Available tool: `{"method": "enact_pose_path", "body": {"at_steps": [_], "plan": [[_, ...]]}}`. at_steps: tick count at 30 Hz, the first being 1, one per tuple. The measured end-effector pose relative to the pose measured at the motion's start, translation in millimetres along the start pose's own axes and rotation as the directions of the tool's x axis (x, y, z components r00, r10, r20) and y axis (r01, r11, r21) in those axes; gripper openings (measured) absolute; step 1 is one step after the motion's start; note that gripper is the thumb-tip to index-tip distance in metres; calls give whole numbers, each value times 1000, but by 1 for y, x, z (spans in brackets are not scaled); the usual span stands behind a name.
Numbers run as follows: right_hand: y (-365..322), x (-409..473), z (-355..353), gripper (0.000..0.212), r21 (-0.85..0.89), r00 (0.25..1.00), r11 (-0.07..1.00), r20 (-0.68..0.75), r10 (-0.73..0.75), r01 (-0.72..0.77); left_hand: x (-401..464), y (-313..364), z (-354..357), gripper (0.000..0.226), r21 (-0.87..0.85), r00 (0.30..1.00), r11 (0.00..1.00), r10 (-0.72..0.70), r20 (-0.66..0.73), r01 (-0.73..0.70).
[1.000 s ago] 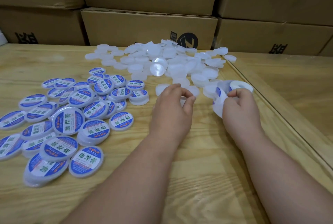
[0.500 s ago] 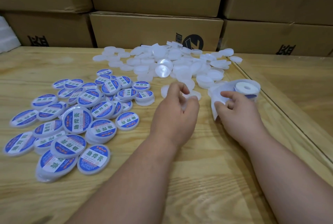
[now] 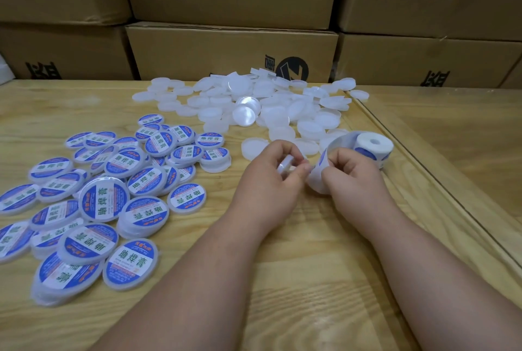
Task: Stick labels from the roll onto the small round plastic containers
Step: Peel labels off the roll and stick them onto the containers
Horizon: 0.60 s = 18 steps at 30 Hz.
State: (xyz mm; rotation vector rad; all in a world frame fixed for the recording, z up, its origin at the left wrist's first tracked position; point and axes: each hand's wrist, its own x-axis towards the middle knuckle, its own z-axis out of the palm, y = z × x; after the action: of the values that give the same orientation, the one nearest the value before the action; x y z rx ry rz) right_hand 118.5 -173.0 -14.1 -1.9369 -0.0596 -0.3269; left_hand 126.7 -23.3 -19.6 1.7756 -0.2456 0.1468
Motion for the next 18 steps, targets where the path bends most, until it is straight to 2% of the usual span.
{"method": "enact_pose_path", "body": {"at_steps": [4, 8, 12, 18], "plan": [[3, 0, 0, 21, 48, 996, 998, 80, 26, -30, 0, -2, 2, 24, 19, 997, 1000, 14, 73, -15], [4, 0, -1, 24, 91, 993, 996, 118, -19, 8, 1, -2, 1, 23, 44, 1000, 999, 21, 23, -22], [7, 2, 1, 6, 70, 994, 997, 106, 8, -16, 2, -3, 3, 18, 105, 1000, 994, 16, 6, -16], [5, 2, 2, 10, 35, 995, 999, 97, 12, -15, 3, -3, 3, 16, 129, 998, 992, 6, -58, 1]]}}
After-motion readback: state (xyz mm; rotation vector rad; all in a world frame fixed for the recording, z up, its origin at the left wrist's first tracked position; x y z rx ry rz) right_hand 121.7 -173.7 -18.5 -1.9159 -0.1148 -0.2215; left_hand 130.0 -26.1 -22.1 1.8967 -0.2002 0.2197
